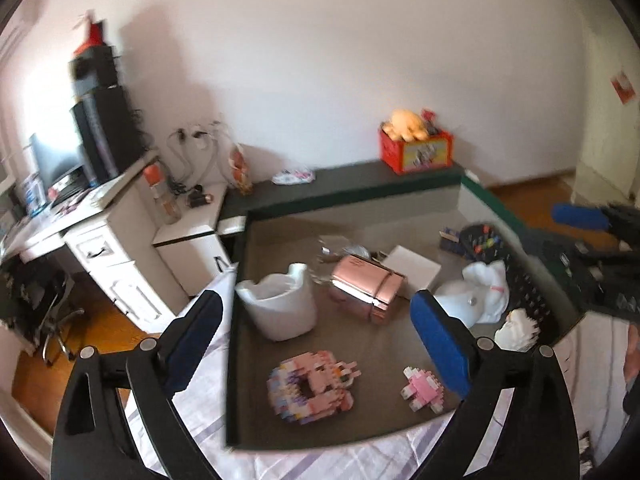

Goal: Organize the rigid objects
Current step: 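Withdraw both tools from the pink box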

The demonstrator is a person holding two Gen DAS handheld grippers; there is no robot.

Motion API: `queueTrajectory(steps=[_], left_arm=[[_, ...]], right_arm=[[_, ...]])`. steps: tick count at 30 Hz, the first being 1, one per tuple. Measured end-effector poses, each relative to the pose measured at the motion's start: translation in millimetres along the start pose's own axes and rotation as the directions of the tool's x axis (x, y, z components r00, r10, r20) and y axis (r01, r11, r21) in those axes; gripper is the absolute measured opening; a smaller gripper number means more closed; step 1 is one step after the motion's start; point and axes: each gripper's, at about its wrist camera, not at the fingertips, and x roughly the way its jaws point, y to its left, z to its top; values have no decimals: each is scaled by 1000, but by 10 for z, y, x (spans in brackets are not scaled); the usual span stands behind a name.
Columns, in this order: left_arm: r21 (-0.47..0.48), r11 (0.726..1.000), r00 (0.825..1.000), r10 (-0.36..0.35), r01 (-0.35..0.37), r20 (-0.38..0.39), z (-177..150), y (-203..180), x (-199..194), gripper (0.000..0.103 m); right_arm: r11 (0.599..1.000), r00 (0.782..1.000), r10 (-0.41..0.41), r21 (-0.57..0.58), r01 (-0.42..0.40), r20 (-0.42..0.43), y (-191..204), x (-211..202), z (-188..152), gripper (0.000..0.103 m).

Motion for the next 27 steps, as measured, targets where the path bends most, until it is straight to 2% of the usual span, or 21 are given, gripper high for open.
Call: queueTrajectory(steps=[2,5,10,11,12,13,17,23,27], left_arm=[[-32,999,999,22,-21,44,-40,88,-256,103],[-64,997,994,51,-46,94,-140,193,-648,103],[-87,990,984,120,-109,131,-362,292,-1240,103],[-98,987,981,137,-124,135,-415,318,-1359,103],[-110,985,979,147,-132,139,-460,341,-1465,103],[-124,983,978,151,-134,144,-500,365,-1578,103],[-157,981,973,145,-117,178,-680,413,-2018,103],[-135,980,959,173,-146,223,-915,353,-2580,103],[-128,983,956,161,-132,246,-1035,299,-2861,103]], right_arm=[[1000,1000,-8,0,8,28,33,-194,-25,79],[1000,997,-1,-17,2,74,137,-544,-72,81],[999,989,0,-43,6,150,365,-1088,-177,86],[999,986,-3,-46,11,164,413,-1200,-212,89],[999,984,-7,-49,16,177,455,-1288,-244,99],[998,982,-13,-52,23,189,502,-1378,-285,103],[998,972,-23,-55,37,232,647,-1753,-472,103],[998,967,-47,-31,56,252,814,-2216,-746,103],[999,962,-40,-19,47,272,920,-2510,-917,103]])
